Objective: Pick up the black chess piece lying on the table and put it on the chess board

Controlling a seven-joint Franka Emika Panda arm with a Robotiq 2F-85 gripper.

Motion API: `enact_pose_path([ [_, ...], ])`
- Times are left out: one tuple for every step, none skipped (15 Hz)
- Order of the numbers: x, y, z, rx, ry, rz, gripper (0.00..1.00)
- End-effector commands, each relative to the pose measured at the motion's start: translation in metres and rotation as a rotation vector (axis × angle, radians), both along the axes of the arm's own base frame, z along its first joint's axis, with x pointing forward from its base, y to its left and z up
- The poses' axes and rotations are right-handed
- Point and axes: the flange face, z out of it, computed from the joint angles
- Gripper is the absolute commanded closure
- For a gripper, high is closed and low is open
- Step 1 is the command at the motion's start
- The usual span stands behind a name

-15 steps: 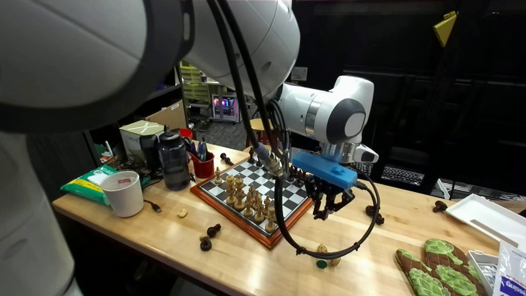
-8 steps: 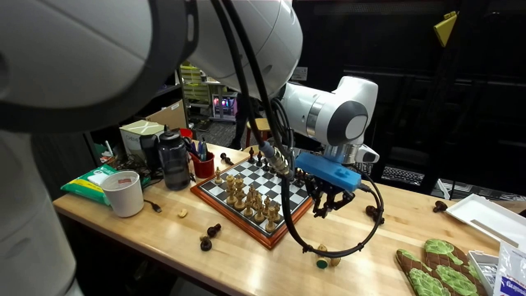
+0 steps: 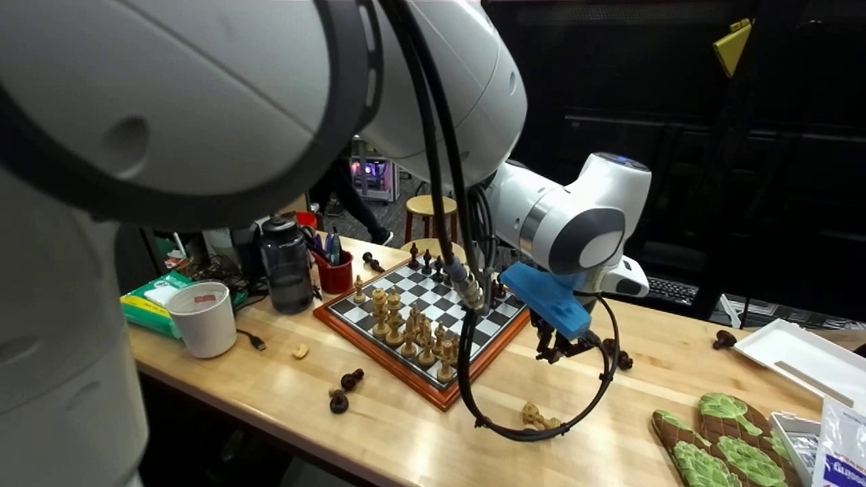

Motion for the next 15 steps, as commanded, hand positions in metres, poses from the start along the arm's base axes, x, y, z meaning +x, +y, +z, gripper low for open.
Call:
enact_pose_path([
  [0.009,-0.015,-0.014,-0.044,-0.018,-0.180,0.94],
  [0.011,-0.018,-0.020,-0.047,-0.025,-0.219,0.94],
  [0.014,-0.019,-0.024,-0.045,-0.031,-0.247,0.94],
  [0.018,-0.019,-0.030,-0.045,-0.034,-0.269,0.94],
  [0.021,-0.020,-0.036,-0.042,-0.035,-0.288,0.94],
  [0.025,-0.020,-0.041,-0.037,-0.033,-0.306,0.94],
  [0.028,-0.020,-0.046,-0.037,-0.032,-0.324,0.94],
  [0.032,-0.020,-0.049,-0.037,-0.033,-0.340,0.94],
  [0.035,-0.020,-0.051,-0.037,-0.031,-0.354,0.94],
  [0.038,-0.021,-0.054,-0.038,-0.028,-0.366,0.94],
  [0.040,-0.021,-0.056,-0.037,-0.028,-0.375,0.94],
  [0.041,-0.021,-0.056,-0.034,-0.029,-0.381,0.94],
  [0.043,-0.022,-0.053,-0.030,-0.036,-0.378,0.94],
  [0.042,-0.021,-0.050,-0.023,-0.040,-0.372,0.87],
  [0.041,-0.021,-0.048,-0.021,-0.047,-0.369,0.51],
])
